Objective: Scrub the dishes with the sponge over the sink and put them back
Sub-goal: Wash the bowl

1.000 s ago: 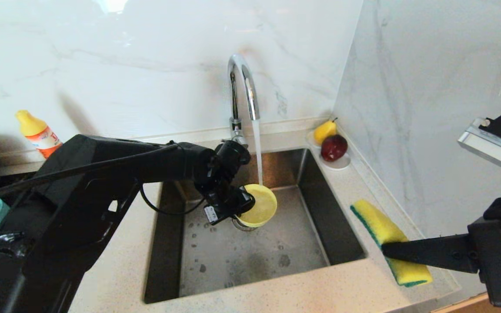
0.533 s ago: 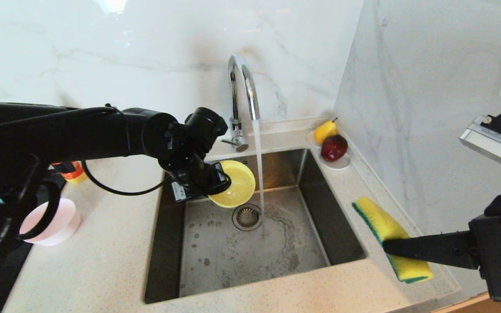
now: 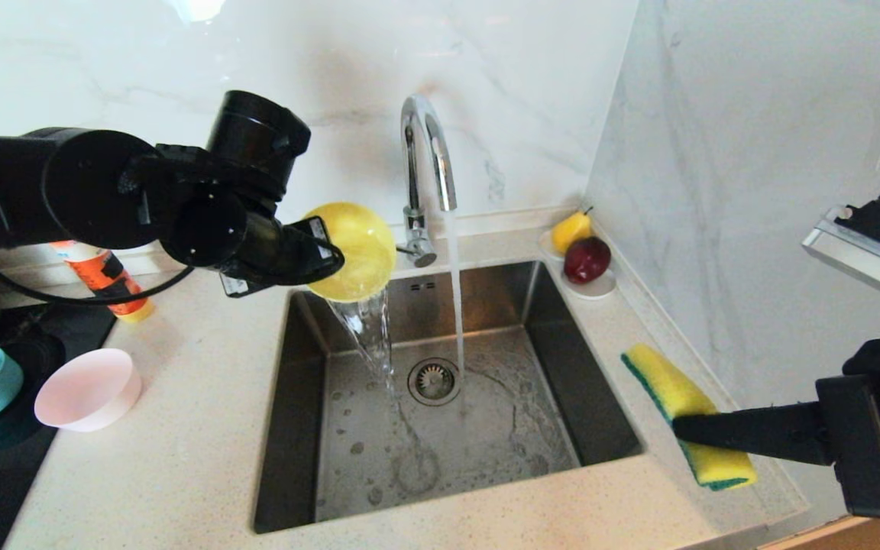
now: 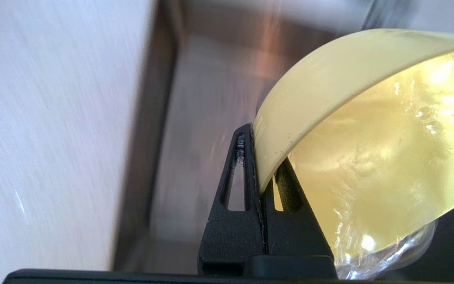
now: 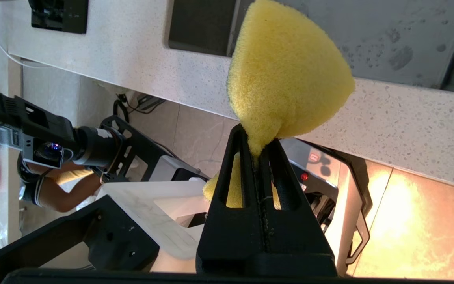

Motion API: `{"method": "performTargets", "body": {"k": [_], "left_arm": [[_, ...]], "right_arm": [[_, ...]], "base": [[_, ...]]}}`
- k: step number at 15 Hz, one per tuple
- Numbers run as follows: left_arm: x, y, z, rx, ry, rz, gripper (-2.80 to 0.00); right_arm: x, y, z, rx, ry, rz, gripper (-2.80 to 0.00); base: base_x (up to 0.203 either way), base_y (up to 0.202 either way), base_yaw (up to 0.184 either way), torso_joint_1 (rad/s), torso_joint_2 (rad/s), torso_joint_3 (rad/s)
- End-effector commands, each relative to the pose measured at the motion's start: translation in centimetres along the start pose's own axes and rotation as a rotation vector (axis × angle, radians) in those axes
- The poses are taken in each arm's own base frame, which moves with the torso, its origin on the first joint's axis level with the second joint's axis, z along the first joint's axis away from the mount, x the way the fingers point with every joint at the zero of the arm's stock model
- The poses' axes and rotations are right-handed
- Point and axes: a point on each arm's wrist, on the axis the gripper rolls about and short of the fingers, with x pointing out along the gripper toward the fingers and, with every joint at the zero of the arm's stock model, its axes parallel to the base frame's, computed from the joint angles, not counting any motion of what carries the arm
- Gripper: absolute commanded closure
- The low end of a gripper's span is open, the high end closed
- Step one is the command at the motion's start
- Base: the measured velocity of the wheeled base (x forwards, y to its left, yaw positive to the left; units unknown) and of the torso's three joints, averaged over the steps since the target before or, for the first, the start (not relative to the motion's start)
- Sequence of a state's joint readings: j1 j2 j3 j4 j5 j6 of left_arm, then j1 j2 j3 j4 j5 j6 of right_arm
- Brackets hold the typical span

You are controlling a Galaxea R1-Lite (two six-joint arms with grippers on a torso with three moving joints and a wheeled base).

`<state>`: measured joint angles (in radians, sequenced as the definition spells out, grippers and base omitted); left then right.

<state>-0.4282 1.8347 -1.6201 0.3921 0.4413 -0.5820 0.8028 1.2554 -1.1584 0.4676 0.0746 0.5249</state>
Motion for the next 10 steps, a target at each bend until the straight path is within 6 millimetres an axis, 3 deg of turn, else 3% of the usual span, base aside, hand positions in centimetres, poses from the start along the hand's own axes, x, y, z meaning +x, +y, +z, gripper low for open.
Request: {"method": "performTargets", "body": {"k": [1,10], "left_arm": [[-2.0,0.1,2.1,-0.008,-0.161,-0.061,0.00],[-4.0,0.0,4.0,0.082,-0.671,-0.227,0.00]], "right_arm": [[0.4,-0.1,-0.1,0.004,0.015,-0.007,0.00],[0.5,-0.3,-0.4,0.007,0.029,-0.015,0.00]], "base": [[0.000,0.000,0.000,0.000,0.00,0.000],[0.000,0.000,0.000,0.000,0.00,0.000]]}}
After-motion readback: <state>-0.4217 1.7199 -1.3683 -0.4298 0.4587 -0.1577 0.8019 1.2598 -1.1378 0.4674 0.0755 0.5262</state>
